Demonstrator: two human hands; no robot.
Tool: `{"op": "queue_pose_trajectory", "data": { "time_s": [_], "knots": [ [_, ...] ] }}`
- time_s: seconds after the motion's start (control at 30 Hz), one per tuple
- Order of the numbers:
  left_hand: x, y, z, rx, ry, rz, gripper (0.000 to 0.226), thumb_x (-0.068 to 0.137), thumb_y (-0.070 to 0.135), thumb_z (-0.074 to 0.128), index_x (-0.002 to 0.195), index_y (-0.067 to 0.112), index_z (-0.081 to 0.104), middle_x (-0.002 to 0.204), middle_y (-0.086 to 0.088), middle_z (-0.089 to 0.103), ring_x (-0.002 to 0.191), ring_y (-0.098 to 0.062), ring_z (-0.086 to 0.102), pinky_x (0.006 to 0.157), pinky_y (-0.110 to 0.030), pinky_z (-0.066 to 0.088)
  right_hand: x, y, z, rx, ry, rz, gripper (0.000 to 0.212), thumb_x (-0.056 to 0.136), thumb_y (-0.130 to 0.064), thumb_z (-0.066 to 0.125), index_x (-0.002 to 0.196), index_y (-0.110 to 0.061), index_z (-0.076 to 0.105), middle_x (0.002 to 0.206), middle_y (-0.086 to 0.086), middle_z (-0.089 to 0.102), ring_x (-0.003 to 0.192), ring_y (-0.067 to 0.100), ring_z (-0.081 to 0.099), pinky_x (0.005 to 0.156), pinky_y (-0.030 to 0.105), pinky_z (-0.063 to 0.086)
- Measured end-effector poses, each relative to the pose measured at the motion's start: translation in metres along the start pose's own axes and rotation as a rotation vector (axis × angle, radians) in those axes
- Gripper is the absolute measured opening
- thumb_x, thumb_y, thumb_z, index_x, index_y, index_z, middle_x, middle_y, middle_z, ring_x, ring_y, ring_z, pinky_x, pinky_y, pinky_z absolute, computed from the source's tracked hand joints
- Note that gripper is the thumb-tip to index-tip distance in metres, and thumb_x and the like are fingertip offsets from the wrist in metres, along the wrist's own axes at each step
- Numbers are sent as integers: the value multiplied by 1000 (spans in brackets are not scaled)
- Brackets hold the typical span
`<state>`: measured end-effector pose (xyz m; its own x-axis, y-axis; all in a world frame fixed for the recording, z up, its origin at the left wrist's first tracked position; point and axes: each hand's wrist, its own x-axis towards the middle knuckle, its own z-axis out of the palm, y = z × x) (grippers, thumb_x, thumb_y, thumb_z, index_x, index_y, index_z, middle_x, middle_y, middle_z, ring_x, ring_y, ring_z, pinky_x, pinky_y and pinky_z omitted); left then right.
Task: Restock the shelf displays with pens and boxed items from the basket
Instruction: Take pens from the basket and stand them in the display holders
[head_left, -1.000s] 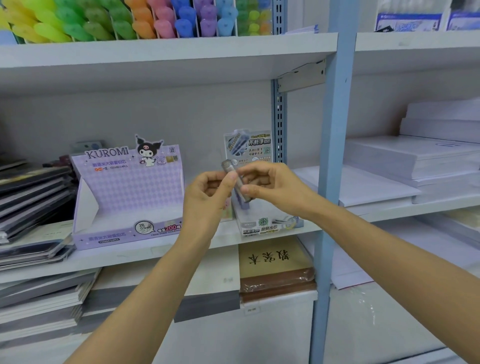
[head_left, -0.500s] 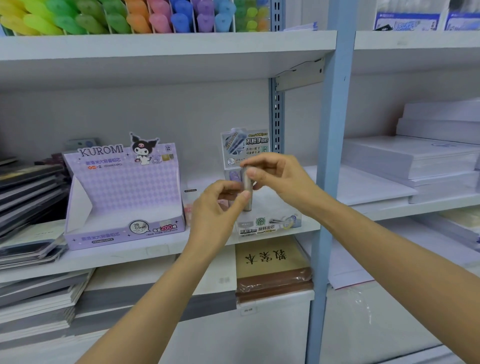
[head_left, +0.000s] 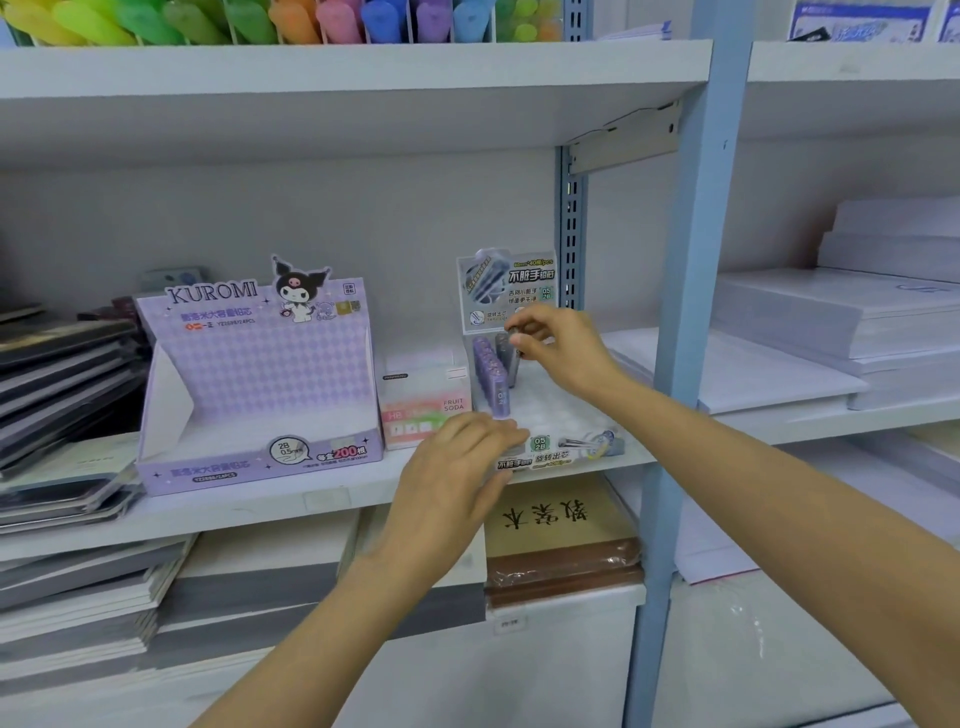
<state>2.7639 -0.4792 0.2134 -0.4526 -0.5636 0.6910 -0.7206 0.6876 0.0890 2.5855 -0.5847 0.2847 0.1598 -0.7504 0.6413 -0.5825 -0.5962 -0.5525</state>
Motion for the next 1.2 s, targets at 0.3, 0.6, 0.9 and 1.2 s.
{"op": "queue_pose_trajectory", "data": {
  "time_s": [0.3,0.6,0.9,1.2],
  "knots": [
    [-3,2,5,-58,61,-40,36,86,8,70,120,17,66,117,5,66,118,-15,49,92,-24,41,4,6,-3,-80,-99,-11,15,91,-8,63,106,-14,62,85,-5,61,73,13,65,74,25,55],
    [-5,7,-3,-118,0,-57,39,93,15,62,132,17,58,133,2,58,130,-14,42,108,-30,35,-7,-4,2,-269,-80,-30,19,91,-14,65,109,-9,69,103,3,62,84,11,57,80,23,52],
    [-137,-25,35,-61,84,-136,12,86,7,57,97,11,61,92,-3,60,83,-18,53,68,-28,42,-135,-72,44,210,-116,-403,17,93,-14,57,84,-6,69,73,-7,63,61,6,55,56,18,41],
    [-341,-47,130,-150,-836,-785,17,92,16,52,101,16,66,101,-1,67,94,-22,62,76,-29,44,-302,54,216,-7,-923,162,16,95,-24,61,99,-12,70,94,3,72,79,15,63,73,28,47]
  ]
}}
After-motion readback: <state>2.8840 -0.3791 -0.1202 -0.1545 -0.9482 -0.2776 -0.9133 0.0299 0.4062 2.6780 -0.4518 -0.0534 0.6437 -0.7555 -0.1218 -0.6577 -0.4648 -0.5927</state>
